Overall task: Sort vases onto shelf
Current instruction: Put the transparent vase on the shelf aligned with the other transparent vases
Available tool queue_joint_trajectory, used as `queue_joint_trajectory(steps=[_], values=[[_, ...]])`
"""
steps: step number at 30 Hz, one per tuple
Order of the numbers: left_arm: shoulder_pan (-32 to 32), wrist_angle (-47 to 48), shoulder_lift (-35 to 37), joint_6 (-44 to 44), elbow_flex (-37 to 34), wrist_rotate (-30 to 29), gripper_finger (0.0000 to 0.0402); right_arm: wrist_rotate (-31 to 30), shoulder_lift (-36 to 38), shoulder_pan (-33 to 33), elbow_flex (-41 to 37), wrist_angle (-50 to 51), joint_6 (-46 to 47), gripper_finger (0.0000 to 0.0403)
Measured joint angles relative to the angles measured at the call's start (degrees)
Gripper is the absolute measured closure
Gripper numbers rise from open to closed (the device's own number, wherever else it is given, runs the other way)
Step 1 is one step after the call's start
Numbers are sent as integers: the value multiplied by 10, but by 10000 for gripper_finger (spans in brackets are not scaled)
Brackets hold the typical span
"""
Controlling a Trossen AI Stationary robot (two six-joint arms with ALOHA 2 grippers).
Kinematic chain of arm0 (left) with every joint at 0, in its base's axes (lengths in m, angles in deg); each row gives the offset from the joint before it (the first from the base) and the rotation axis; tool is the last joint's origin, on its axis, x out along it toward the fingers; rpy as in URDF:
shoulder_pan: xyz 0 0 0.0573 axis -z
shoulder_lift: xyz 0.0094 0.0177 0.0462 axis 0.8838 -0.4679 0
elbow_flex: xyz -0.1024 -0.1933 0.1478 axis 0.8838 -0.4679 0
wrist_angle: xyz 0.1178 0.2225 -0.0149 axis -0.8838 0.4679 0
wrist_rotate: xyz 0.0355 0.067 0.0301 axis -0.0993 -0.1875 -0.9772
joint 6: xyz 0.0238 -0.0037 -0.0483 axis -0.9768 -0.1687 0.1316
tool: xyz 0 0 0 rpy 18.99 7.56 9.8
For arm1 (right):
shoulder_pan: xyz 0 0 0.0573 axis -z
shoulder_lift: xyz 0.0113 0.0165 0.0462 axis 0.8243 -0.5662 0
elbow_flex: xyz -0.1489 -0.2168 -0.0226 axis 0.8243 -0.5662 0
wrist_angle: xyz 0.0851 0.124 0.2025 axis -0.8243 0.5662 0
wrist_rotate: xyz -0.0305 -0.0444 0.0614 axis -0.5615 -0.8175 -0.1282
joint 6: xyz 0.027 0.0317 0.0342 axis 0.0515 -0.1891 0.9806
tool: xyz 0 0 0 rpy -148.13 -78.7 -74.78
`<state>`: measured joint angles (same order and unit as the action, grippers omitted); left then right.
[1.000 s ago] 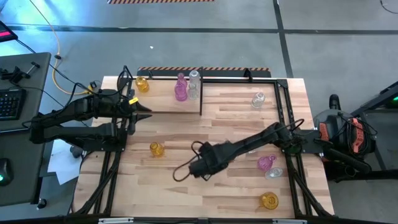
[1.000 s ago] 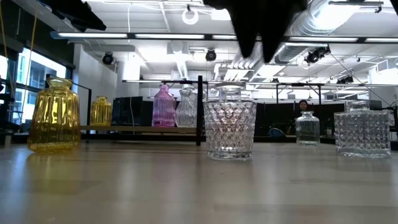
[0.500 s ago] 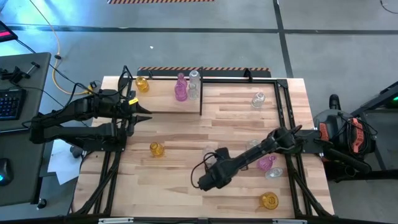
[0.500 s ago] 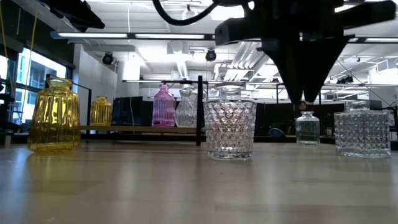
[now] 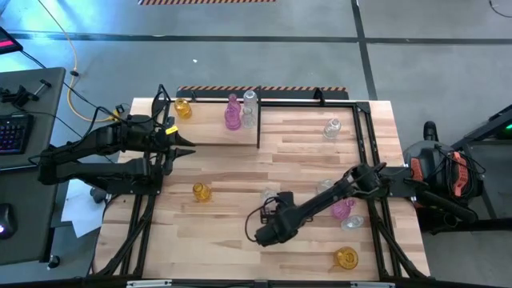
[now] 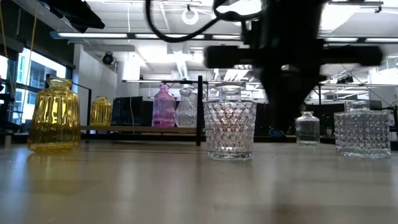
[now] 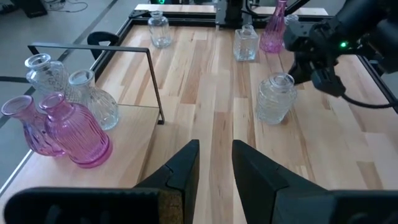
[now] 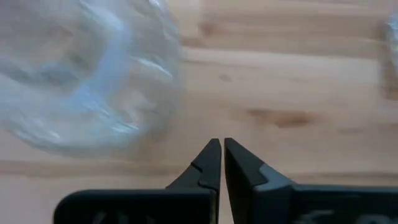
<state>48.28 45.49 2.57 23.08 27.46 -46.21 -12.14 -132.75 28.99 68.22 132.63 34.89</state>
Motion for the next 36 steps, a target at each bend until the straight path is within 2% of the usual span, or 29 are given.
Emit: queue_joint_trajectory(steps=[5, 16, 27, 34, 36], values=[[0, -2, 0, 0, 0, 0, 314, -38, 0, 33, -1, -37, -63, 402], [0, -2, 0, 0, 0, 0, 314, -88, 0, 129, -1, -155, -268, 403], [0, -1, 0, -5, 0, 15, 314, -88, 0, 216, -1, -318, -456, 403], [0, -1, -1, -5, 0, 22, 314, -75, 0, 233, -1, -400, -505, 403], [0, -1, -8, -5, 0, 40, 314, -75, 0, 233, 1, -402, -507, 403]])
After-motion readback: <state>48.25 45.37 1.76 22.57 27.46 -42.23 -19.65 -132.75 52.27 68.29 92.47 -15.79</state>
